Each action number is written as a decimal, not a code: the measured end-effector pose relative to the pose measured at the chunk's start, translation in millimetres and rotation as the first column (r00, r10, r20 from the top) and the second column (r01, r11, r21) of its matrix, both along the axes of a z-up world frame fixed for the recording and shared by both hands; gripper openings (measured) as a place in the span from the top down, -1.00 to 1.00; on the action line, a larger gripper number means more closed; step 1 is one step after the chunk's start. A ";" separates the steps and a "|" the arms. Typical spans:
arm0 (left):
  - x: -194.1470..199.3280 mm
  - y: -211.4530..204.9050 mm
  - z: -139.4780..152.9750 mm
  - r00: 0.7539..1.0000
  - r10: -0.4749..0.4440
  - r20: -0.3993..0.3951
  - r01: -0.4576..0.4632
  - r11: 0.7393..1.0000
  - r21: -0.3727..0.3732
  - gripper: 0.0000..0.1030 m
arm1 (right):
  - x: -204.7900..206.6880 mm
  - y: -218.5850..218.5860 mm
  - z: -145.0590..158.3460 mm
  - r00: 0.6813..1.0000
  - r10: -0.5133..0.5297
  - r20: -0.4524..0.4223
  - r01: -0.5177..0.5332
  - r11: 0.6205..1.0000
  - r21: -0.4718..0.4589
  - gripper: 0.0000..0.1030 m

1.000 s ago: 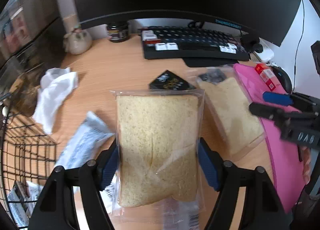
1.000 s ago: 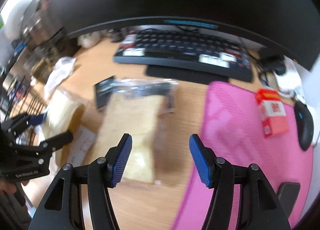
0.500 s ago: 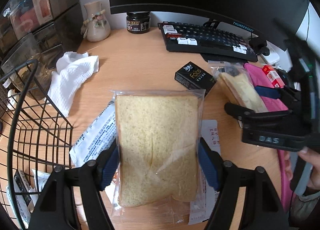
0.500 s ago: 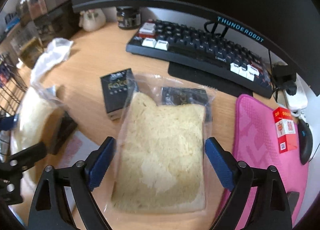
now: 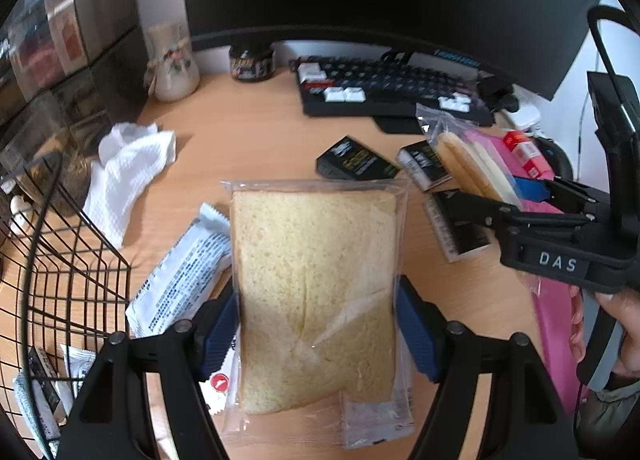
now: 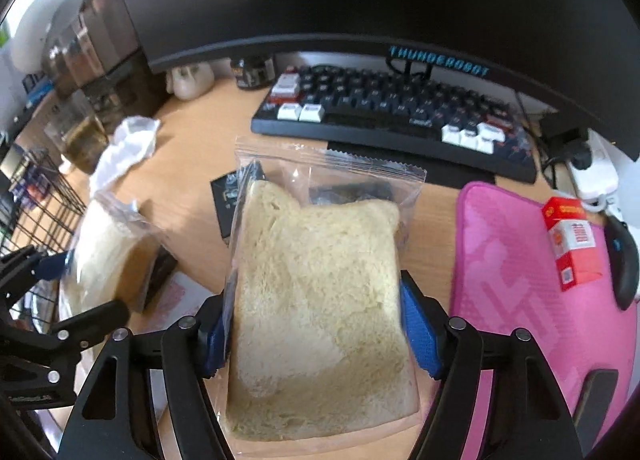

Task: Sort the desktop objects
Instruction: 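Carry both bread slices over the wire basket and open both tools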

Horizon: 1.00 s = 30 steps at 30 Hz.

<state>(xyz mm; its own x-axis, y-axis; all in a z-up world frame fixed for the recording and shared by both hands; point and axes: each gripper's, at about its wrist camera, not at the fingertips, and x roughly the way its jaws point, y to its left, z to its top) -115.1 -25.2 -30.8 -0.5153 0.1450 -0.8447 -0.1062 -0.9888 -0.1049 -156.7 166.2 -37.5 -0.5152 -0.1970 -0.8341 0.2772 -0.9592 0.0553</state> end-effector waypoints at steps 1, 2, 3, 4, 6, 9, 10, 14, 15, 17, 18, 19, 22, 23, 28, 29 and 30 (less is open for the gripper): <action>2.3 1.8 5.2 1.000 -0.001 -0.010 0.001 1.000 0.001 -0.48 | 4.5 -0.2 5.6 1.000 0.004 -0.010 -0.004 1.000 -0.006 -0.40; 4.6 3.0 10.5 1.000 -0.001 -0.020 0.001 1.000 0.003 -0.48 | 9.1 -0.8 10.9 1.000 0.009 -0.019 -0.009 1.000 -0.012 -0.40; 6.6 3.2 14.8 1.000 -0.001 -0.027 0.001 1.000 0.004 -0.48 | 13.2 -1.8 15.2 1.000 0.014 -0.027 -0.015 1.000 -0.016 -0.40; 9.8 2.9 20.5 0.999 0.001 -0.037 -0.001 1.000 0.004 -0.48 | 18.0 -4.2 20.8 0.999 0.022 -0.036 -0.023 1.000 -0.020 -0.40; 17.1 0.5 33.5 0.998 0.011 -0.064 -0.010 1.000 0.005 -0.48 | 27.9 -10.8 31.6 0.998 0.044 -0.053 -0.045 0.999 -0.028 -0.40; 31.3 -7.3 56.2 0.993 0.033 -0.113 -0.033 0.999 -0.002 -0.48 | 40.7 -24.8 48.5 0.993 0.086 -0.086 -0.090 0.995 -0.045 -0.40; 36.9 -12.4 64.7 0.991 0.044 -0.130 -0.045 0.999 -0.005 -0.48 | 45.3 -32.0 55.6 0.989 0.106 -0.103 -0.113 0.992 -0.057 -0.40; 61.8 -44.1 90.9 0.975 0.116 -0.189 -0.122 0.992 -0.023 -0.48 | 61.3 -72.7 79.9 0.969 0.193 -0.151 -0.207 0.975 -0.082 -0.40; 68.5 -54.1 95.2 0.970 0.141 -0.200 -0.149 0.989 -0.025 -0.48 | 66.4 -85.8 84.6 0.962 0.221 -0.161 -0.237 0.967 -0.090 -0.40; 83.7 -78.8 101.3 0.956 0.200 -0.215 -0.210 0.977 -0.023 -0.48 | 77.4 -113.4 92.9 0.945 0.274 -0.178 -0.295 0.950 -0.103 -0.40; 92.3 -91.6 102.9 0.949 0.228 -0.218 -0.237 0.971 -0.019 -0.48 | 83.9 -128.9 95.9 0.936 0.299 -0.186 -0.321 0.942 -0.103 -0.40; 100.9 -104.3 104.4 0.941 0.255 -0.221 -0.265 0.964 -0.015 -0.48 | 89.9 -141.4 97.6 0.927 0.321 -0.193 -0.344 0.933 -0.102 -0.40; 130.7 -145.7 108.2 0.908 0.348 -0.232 -0.361 0.932 -0.016 -0.48 | 106.7 -183.7 100.9 0.890 0.413 -0.193 -0.439 0.890 -0.120 -0.40; 139.2 -157.9 108.5 0.898 0.373 -0.233 -0.387 0.922 -0.015 -0.48 | 112.2 -197.1 101.2 0.877 0.439 -0.196 -0.465 0.877 -0.119 -0.40; 172.3 -212.5 98.0 0.852 0.482 -0.203 -0.494 0.869 -0.008 -0.48 | 138.6 -255.0 95.4 0.817 0.546 -0.186 -0.570 0.814 -0.110 -0.40; 176.1 -219.1 94.4 0.846 0.498 -0.193 -0.508 0.861 -0.005 -0.48 | 143.8 -266.0 91.7 0.804 0.568 -0.177 -0.589 0.801 -0.106 -0.40; 179.8 -225.6 90.2 0.840 0.511 -0.180 -0.520 0.854 0.000 -0.48 | 148.3 -274.3 88.3 0.793 0.587 -0.166 -0.605 0.789 -0.103 -0.40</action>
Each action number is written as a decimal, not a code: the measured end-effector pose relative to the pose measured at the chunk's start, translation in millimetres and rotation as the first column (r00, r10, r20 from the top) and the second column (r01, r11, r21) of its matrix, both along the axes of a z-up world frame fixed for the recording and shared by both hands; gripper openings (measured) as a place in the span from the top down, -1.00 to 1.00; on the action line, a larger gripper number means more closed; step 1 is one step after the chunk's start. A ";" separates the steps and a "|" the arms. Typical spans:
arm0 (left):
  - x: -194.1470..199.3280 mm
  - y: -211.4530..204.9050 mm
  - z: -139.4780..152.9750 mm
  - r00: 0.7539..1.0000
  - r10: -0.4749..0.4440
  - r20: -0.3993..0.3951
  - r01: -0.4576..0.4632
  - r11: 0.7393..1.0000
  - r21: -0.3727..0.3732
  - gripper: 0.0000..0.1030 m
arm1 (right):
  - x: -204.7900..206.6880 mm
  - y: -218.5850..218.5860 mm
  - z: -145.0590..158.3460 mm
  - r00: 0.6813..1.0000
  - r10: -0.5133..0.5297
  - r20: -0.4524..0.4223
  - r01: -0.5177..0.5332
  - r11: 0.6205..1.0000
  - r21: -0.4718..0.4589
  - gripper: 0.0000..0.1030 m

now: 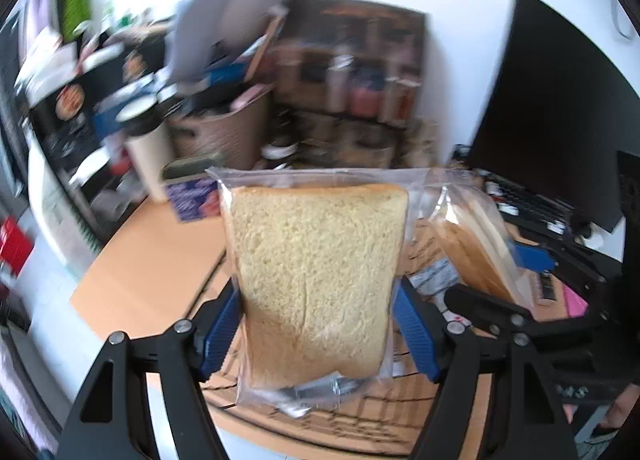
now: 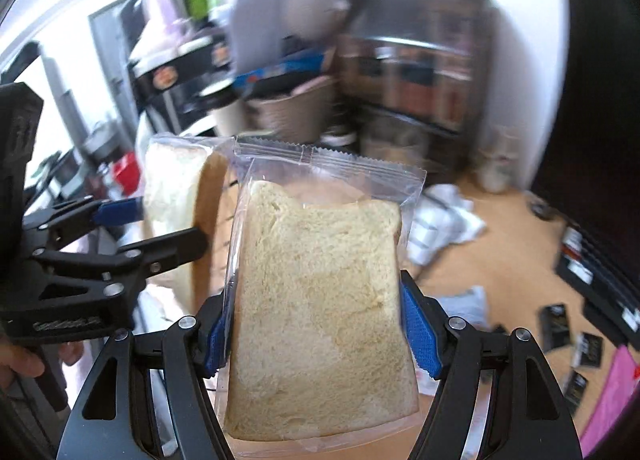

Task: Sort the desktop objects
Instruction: 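Carry both bread slices over the wire basket and open both tools, then return to the desk and grasp a black Face tissue pack with each tool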

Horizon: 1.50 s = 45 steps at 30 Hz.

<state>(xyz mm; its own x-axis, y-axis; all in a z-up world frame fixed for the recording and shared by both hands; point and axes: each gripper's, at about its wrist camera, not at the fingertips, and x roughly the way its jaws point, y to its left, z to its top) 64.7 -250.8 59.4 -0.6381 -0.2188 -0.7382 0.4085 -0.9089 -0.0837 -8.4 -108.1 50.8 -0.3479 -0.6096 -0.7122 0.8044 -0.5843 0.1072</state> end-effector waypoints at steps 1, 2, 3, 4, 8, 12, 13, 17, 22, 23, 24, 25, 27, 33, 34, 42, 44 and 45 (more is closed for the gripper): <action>3.0 -6.5 -5.0 1.000 0.018 0.015 -0.018 1.000 0.008 -0.49 | 3.3 -6.4 -2.9 1.000 0.018 0.008 -0.018 1.000 0.009 -0.40; 5.3 -12.1 -9.5 0.999 0.038 0.035 -0.039 0.999 0.019 -0.50 | 6.0 -11.9 -5.6 0.999 0.029 0.017 -0.029 0.999 0.015 -0.41; 9.3 -15.5 -12.9 0.997 0.055 0.053 -0.057 0.998 0.032 -0.53 | 8.2 -15.9 -7.7 0.999 0.032 0.026 -0.033 0.999 0.019 -0.41; 10.6 -18.7 -15.6 0.995 0.067 0.068 -0.071 0.996 0.050 -0.56 | 8.4 -18.3 -9.3 0.999 0.028 0.035 -0.029 0.999 0.027 -0.42; 15.6 -21.7 -13.8 0.996 0.074 0.051 -0.078 0.993 0.083 -0.59 | 3.1 -18.6 -10.8 0.998 -0.023 0.056 0.020 0.999 0.044 -0.51; 9.8 -19.1 -12.9 0.997 0.053 0.048 -0.057 0.995 0.077 -0.61 | -10.5 -7.9 -7.0 0.994 -0.066 0.087 0.065 0.998 0.018 -0.56; 7.4 -17.5 -13.0 0.998 0.047 0.048 -0.050 0.996 0.077 -0.61 | -12.7 -4.5 -5.2 0.994 -0.074 0.085 0.073 0.997 0.018 -0.56; -2.1 -6.3 -10.5 0.999 0.016 0.049 -0.019 0.997 0.077 -0.61 | -17.7 7.5 0.2 0.994 -0.089 0.071 0.088 0.996 0.016 -0.56; -14.3 17.7 -4.4 0.998 -0.037 0.053 0.034 0.997 0.063 -0.61 | -26.1 36.1 1.8 0.988 -0.132 0.076 0.132 0.991 0.004 -0.56; -16.8 22.9 -3.0 0.998 -0.047 0.053 0.044 0.997 0.061 -0.61 | -28.6 43.5 2.2 0.987 -0.145 0.073 0.145 0.989 0.001 -0.56; -19.7 28.8 -1.4 0.997 -0.059 0.052 0.055 0.997 0.058 -0.61 | -31.0 49.9 2.1 0.985 -0.155 0.072 0.155 0.988 0.000 -0.56; -23.2 36.0 0.4 0.996 -0.073 0.050 0.070 0.996 0.054 -0.61 | -34.0 59.1 1.6 0.983 -0.169 0.071 0.170 0.985 -0.002 -0.56; -31.7 51.8 3.3 0.993 -0.102 0.051 0.100 0.994 0.046 -0.61 | -41.9 85.3 -1.1 0.974 -0.216 0.069 0.216 0.976 -0.004 -0.56; -71.9 124.2 -2.9 0.962 -0.264 0.070 0.261 0.964 0.045 -0.61 | -72.3 177.8 -20.0 0.920 -0.382 0.089 0.382 0.924 0.011 -0.56; -80.6 139.2 -6.9 0.953 -0.294 0.077 0.292 0.956 0.042 -0.61 | -77.2 193.1 -24.1 0.907 -0.409 0.099 0.409 0.912 0.017 -0.56; -144.6 214.2 -64.0 0.882 -0.432 0.189 0.427 0.902 0.067 -0.61 | -105.6 276.6 -66.8 0.838 -0.520 0.167 0.513 0.854 0.084 -0.56; -156.6 222.4 -77.3 0.870 -0.442 0.218 0.435 0.897 0.079 -0.61 | -113.6 286.7 -77.5 0.828 -0.527 0.191 0.520 0.849 0.092 -0.56; -162.2 225.2 -82.1 0.866 -0.447 0.225 0.439 0.894 0.086 -0.61 | -116.7 289.7 -82.0 0.824 -0.531 0.199 0.523 0.847 0.094 -0.56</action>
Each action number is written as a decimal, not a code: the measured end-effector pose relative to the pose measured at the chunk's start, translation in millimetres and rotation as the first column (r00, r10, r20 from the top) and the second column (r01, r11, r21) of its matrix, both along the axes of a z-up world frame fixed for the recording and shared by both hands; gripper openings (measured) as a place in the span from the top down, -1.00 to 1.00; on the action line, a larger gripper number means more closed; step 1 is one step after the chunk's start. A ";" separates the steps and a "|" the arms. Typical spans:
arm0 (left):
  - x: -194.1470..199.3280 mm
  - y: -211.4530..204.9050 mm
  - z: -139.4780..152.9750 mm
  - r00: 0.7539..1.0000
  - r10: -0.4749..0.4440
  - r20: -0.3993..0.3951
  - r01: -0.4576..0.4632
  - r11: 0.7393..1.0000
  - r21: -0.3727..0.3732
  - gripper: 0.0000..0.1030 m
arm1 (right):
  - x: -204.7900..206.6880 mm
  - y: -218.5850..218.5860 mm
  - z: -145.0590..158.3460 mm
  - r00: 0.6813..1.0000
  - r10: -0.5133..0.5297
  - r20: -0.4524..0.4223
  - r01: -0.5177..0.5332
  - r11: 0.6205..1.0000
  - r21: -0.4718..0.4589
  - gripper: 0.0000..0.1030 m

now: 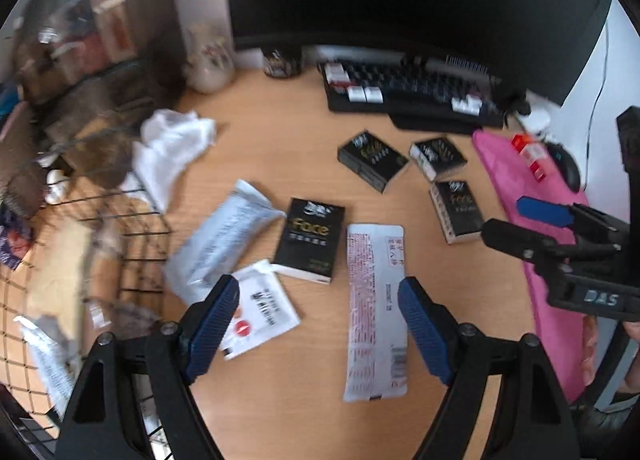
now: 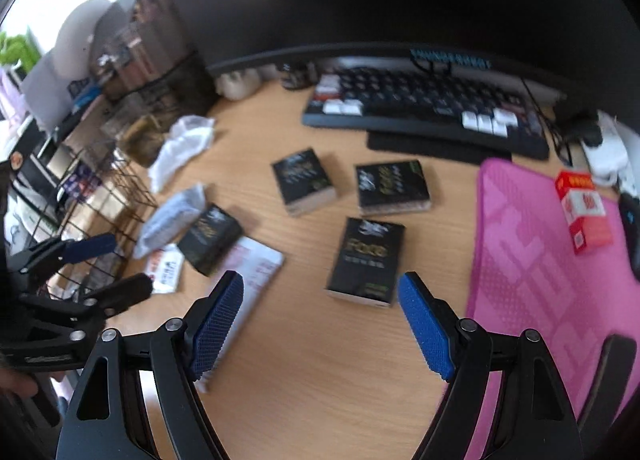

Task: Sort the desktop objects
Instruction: 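Return to the desk and grasp a black Face tissue pack with each tool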

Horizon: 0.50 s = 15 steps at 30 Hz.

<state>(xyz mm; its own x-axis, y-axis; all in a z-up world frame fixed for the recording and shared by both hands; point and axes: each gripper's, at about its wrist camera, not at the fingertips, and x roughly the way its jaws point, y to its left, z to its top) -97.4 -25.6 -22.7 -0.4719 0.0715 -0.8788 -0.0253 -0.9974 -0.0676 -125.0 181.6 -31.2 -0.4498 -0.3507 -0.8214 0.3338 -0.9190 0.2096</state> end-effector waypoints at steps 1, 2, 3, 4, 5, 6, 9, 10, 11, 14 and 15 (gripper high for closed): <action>-5.3 1.6 -4.1 1.000 -0.003 0.006 0.002 1.000 0.003 -0.61 | -2.6 2.1 -4.2 1.000 -0.004 0.007 0.004 1.000 -0.001 -0.56; -10.3 2.9 -7.6 1.000 -0.005 0.010 0.005 1.000 0.003 -0.61 | -4.9 3.2 -8.2 1.000 -0.006 0.014 0.007 1.000 -0.003 -0.56; -13.4 3.4 -10.1 1.000 -0.010 0.015 0.010 1.000 0.002 -0.61 | -6.1 4.4 -11.3 1.000 -0.009 0.020 0.009 1.000 -0.006 -0.56; -18.2 4.2 -13.4 1.000 -0.017 0.020 0.017 1.000 0.000 -0.61 | -8.0 5.7 -14.6 1.000 -0.010 0.029 0.010 1.000 -0.008 -0.56; -23.3 4.1 -17.3 0.999 -0.021 0.027 0.021 1.000 -0.002 -0.61 | -10.6 6.9 -18.1 0.999 -0.011 0.037 0.012 1.000 -0.010 -0.56; -27.4 2.6 -20.9 0.999 -0.018 0.033 0.018 1.000 -0.003 -0.61 | -12.9 7.5 -20.6 0.999 -0.012 0.042 0.013 1.000 -0.009 -0.56; -37.8 -4.2 -33.3 0.998 0.001 0.057 -0.001 1.000 0.000 -0.61 | -20.4 11.1 -26.7 0.998 -0.022 0.053 0.022 1.000 -0.009 -0.56; -40.4 -5.5 -38.0 0.998 0.001 0.066 -0.001 1.000 0.002 -0.60 | -22.3 12.1 -28.4 0.998 -0.022 0.054 0.023 1.000 -0.006 -0.56; -42.7 -6.4 -42.3 0.997 0.001 0.074 -0.001 1.000 0.005 -0.58 | -24.4 13.0 -30.5 0.998 -0.021 0.057 0.021 1.000 -0.002 -0.56; -49.4 -9.0 -54.5 0.995 0.002 0.100 -0.003 1.000 0.015 -0.45 | -32.1 14.1 -38.5 0.997 -0.026 0.079 0.026 1.000 0.000 -0.56; -50.8 -9.2 -56.4 0.996 0.002 0.092 -0.003 1.000 0.006 -0.44 | -34.3 13.3 -41.3 0.996 -0.025 0.088 0.025 1.000 -0.001 -0.56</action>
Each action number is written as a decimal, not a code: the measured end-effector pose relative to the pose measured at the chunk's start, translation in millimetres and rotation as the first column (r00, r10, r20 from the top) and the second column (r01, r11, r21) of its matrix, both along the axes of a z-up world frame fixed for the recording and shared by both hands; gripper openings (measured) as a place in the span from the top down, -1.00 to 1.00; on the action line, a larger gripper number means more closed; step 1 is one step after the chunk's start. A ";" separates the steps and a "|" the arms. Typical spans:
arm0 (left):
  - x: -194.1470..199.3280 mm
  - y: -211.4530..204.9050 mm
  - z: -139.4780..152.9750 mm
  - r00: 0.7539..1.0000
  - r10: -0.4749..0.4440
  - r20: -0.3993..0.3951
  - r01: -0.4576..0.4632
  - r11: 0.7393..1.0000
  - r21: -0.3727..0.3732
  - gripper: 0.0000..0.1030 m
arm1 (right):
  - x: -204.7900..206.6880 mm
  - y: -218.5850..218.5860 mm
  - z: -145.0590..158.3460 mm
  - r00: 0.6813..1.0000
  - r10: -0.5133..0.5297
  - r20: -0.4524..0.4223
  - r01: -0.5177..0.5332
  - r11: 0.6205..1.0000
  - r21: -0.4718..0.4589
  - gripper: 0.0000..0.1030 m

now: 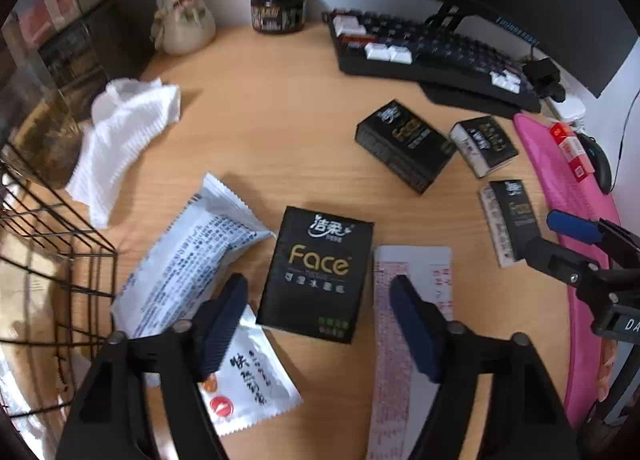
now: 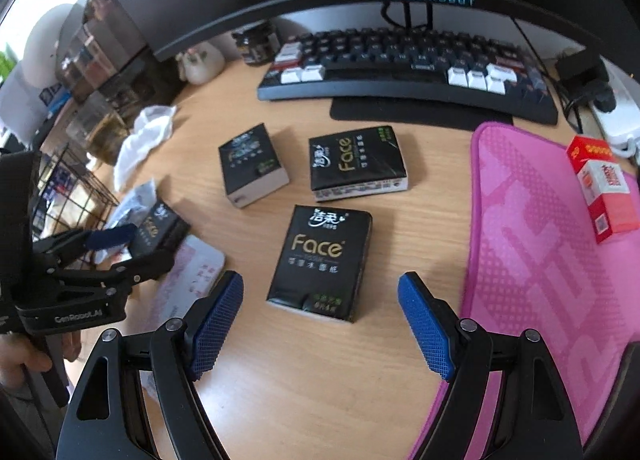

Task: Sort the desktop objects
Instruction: 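Return to the desk and grasp a black Face tissue pack with each tool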

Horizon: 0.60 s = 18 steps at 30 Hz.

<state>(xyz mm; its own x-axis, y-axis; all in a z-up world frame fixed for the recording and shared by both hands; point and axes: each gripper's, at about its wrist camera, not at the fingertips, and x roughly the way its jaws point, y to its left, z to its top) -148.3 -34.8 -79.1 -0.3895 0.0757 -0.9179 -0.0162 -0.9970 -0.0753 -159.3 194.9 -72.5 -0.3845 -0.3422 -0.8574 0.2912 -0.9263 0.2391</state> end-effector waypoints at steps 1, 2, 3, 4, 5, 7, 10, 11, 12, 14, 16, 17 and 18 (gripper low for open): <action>-1.0 -0.5 -1.5 1.000 0.001 -0.006 -0.001 1.000 -0.009 -0.42 | -1.6 -1.2 -2.4 1.000 0.002 0.006 -0.002 1.000 -0.001 -0.56; -1.5 -1.1 -2.3 1.000 0.003 -0.010 -0.003 1.000 -0.010 -0.42 | -2.7 -2.9 -4.4 1.000 0.007 0.009 -0.007 1.000 -0.002 -0.56; -2.1 -1.9 -3.0 1.000 0.002 -0.012 -0.003 1.000 -0.006 -0.41 | -4.0 -4.6 -6.1 1.000 0.013 0.011 -0.013 1.000 -0.001 -0.56; -2.6 -2.3 -3.8 1.000 0.001 -0.016 -0.001 1.000 -0.007 -0.35 | -4.9 -7.1 -7.0 1.000 0.019 0.004 -0.019 1.000 0.004 -0.56; -2.7 -2.4 -4.1 1.000 -0.002 -0.020 0.002 1.000 -0.015 -0.29 | -5.5 -9.6 -7.4 1.000 0.023 -0.005 -0.023 1.000 0.013 -0.56; -2.8 -2.8 -3.2 1.000 -0.005 -0.029 0.004 0.999 -0.033 -0.04 | -6.9 -12.6 -8.3 1.000 0.027 -0.013 -0.027 0.999 0.019 -0.57; -2.3 -3.4 -2.9 1.000 -0.007 -0.029 0.006 0.999 -0.036 -0.04 | -9.0 -16.0 -9.6 0.999 0.032 -0.025 -0.032 0.999 0.022 -0.57; -2.2 -3.2 -3.1 1.000 -0.008 -0.029 0.007 0.999 -0.037 -0.04 | -9.0 -17.7 -10.0 0.999 0.037 -0.032 -0.036 0.999 0.029 -0.57; -3.0 -3.2 -2.2 1.000 -0.009 -0.028 0.008 0.999 -0.038 -0.03 | -8.9 -19.6 -10.5 0.998 0.044 -0.040 -0.043 0.998 0.039 -0.57; -3.7 -3.6 -2.1 1.000 -0.009 -0.026 0.008 0.999 -0.034 -0.03 | -8.7 -22.0 -11.5 0.997 0.060 -0.055 -0.057 0.997 0.050 -0.57; -3.5 -2.9 -1.4 1.000 -0.009 -0.024 0.008 1.000 -0.030 -0.03 | -8.1 -22.5 -11.7 0.995 0.065 -0.069 -0.062 0.996 0.057 -0.42; -3.4 -2.4 -0.9 1.000 -0.008 -0.023 0.007 1.000 -0.030 -0.03 | -8.1 -21.9 -11.2 0.995 0.062 -0.076 -0.057 0.996 0.071 -0.24; -3.2 -1.9 -0.7 1.000 -0.009 -0.023 0.008 1.000 -0.030 -0.03 | -8.8 -21.3 -10.6 0.995 0.065 -0.078 -0.058 0.995 0.082 0.03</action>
